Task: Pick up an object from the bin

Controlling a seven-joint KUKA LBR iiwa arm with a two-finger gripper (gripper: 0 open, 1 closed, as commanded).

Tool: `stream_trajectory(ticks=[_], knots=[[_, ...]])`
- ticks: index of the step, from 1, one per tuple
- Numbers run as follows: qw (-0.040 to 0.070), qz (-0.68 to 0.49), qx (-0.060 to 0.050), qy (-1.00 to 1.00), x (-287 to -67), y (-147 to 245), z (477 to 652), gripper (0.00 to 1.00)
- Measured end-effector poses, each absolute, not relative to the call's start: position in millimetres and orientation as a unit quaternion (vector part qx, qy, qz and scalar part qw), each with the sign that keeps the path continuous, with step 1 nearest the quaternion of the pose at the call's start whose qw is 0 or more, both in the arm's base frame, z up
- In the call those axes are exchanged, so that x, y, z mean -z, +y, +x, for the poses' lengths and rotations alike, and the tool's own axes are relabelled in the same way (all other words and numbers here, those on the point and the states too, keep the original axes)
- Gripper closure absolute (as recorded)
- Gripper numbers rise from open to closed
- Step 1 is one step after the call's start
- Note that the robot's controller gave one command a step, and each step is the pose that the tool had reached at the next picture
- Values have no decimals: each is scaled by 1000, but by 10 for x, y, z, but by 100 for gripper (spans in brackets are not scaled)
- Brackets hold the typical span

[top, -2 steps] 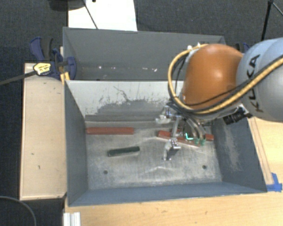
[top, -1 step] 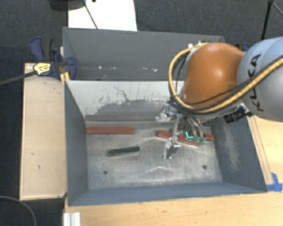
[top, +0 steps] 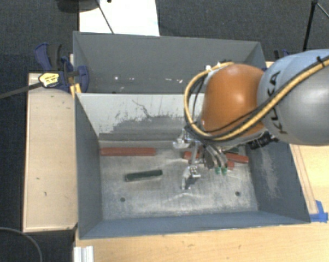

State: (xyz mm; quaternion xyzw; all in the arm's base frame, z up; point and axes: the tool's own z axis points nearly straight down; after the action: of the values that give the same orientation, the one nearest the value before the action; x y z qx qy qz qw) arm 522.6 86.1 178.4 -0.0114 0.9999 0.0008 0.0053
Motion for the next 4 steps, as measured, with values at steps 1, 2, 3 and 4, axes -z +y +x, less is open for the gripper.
stream_trajectory(ticks=[1,2,3,4], knots=[[5,50,-2,999,-747,1068,5394,100],[5,50,-2,999,-747,1068,5394,100],[5,48,-2,999,-752,1067,5392,100],[1,-32,0,999,-1609,859,5511,100]])
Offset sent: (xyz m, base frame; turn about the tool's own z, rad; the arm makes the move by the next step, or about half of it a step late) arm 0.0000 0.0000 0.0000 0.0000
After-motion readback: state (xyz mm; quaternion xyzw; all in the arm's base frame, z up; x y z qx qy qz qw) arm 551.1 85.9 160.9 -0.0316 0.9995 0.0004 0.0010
